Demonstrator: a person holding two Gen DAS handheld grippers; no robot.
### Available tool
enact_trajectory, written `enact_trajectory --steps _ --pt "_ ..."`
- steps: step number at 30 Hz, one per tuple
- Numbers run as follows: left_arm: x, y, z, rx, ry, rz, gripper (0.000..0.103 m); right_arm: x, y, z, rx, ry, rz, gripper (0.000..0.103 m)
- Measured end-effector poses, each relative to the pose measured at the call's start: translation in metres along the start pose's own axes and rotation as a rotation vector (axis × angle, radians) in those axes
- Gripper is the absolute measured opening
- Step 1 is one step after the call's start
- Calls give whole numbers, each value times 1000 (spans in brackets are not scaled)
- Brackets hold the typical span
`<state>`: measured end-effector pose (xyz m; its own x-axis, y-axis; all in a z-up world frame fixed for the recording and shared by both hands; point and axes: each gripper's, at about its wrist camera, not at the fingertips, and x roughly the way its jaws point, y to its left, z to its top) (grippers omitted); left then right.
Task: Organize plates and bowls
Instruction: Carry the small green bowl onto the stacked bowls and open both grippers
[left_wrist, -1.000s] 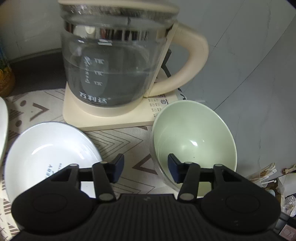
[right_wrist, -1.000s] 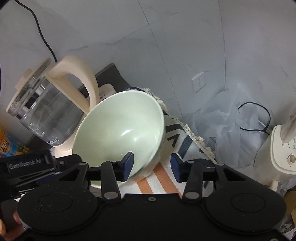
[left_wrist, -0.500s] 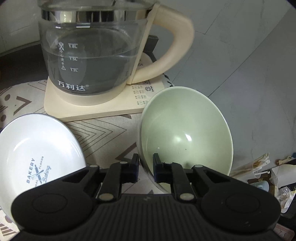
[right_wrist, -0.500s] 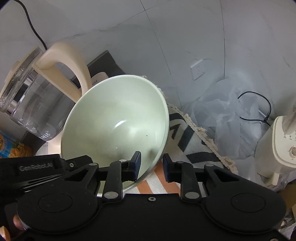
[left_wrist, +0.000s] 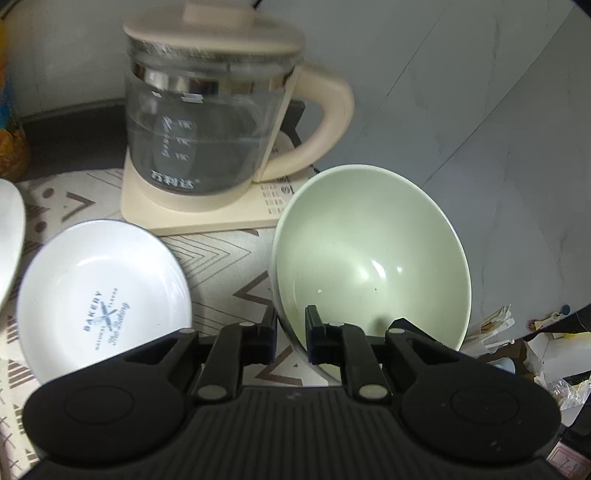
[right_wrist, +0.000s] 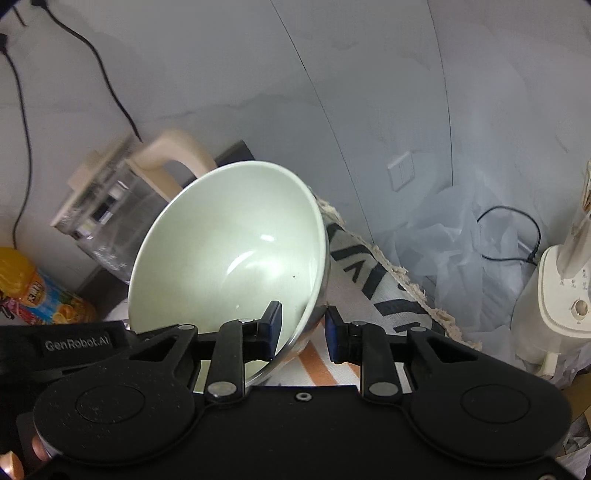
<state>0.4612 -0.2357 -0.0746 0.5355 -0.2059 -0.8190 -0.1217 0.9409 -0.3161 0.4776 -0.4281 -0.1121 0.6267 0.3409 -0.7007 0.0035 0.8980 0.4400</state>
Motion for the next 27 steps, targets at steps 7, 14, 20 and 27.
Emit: enact_trajectory --steps 7,14,20,27 --pt "-28 6 -5 3 -42 -15 13 -24 12 -4 7 -51 20 25" --pt "-53 15 -12 12 -62 -24 13 -44 28 -17 -24 -80 -1 25" --pt "-71 23 -23 27 -65 -34 13 -63 38 -30 -17 -105 -5 25" --pt "-91 32 -38 48 -70 -36 14 -81 50 -49 -13 -126 -31 25"
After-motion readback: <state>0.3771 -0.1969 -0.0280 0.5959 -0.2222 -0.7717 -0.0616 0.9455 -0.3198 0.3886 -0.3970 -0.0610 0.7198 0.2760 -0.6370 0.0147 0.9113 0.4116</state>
